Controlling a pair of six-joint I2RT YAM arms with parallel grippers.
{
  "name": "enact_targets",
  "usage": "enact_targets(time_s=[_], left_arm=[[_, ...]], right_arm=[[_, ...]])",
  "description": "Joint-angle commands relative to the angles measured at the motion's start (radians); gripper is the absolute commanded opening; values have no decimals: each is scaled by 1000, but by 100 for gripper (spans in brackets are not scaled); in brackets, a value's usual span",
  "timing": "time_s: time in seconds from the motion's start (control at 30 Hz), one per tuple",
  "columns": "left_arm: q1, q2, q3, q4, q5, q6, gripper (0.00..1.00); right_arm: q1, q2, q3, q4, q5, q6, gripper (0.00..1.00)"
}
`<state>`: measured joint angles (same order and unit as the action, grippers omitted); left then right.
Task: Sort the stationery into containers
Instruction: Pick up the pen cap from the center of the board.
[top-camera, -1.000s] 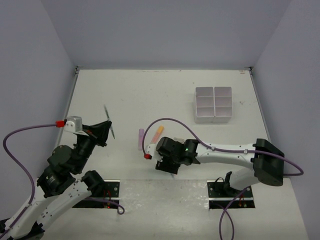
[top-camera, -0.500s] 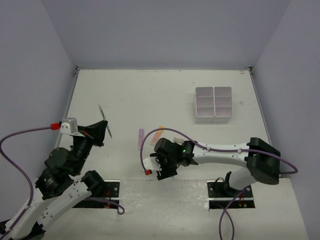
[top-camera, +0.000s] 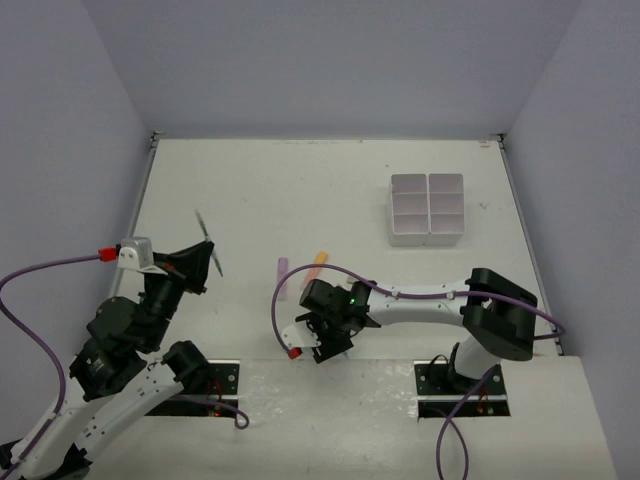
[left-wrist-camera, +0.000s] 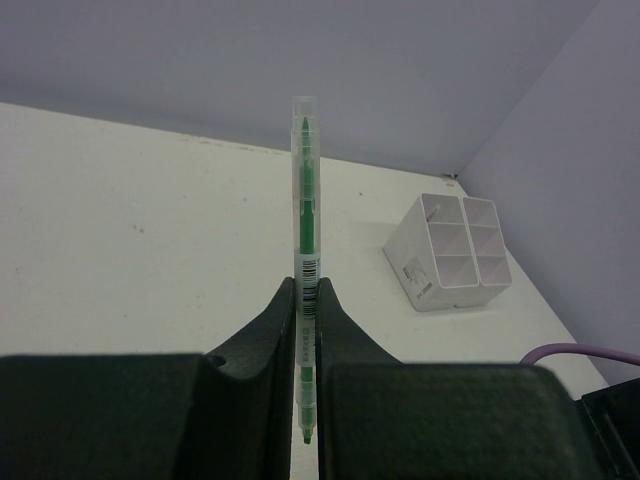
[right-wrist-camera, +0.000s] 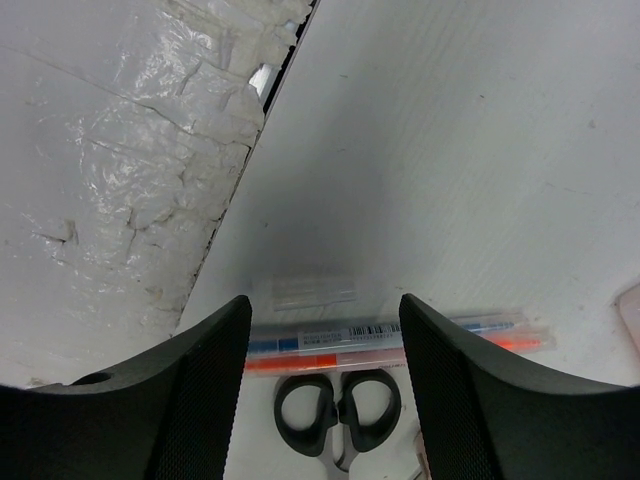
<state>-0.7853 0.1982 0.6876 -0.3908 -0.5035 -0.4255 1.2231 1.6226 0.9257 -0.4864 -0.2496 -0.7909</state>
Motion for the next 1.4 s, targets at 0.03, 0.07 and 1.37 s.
enact_targets(time_s=[0.03, 0.07, 1.37], left_arm=[[6, -3, 6, -6, -22, 21, 0], [5, -3, 6, -6, -23, 21, 0], [6, -5, 5, -5, -11, 25, 0]], right_arm=[[-1, 11, 0, 23, -33, -25, 61], [-2, 14, -2, 23, -30, -25, 60], [-60, 107, 54, 235, -94, 262, 32]])
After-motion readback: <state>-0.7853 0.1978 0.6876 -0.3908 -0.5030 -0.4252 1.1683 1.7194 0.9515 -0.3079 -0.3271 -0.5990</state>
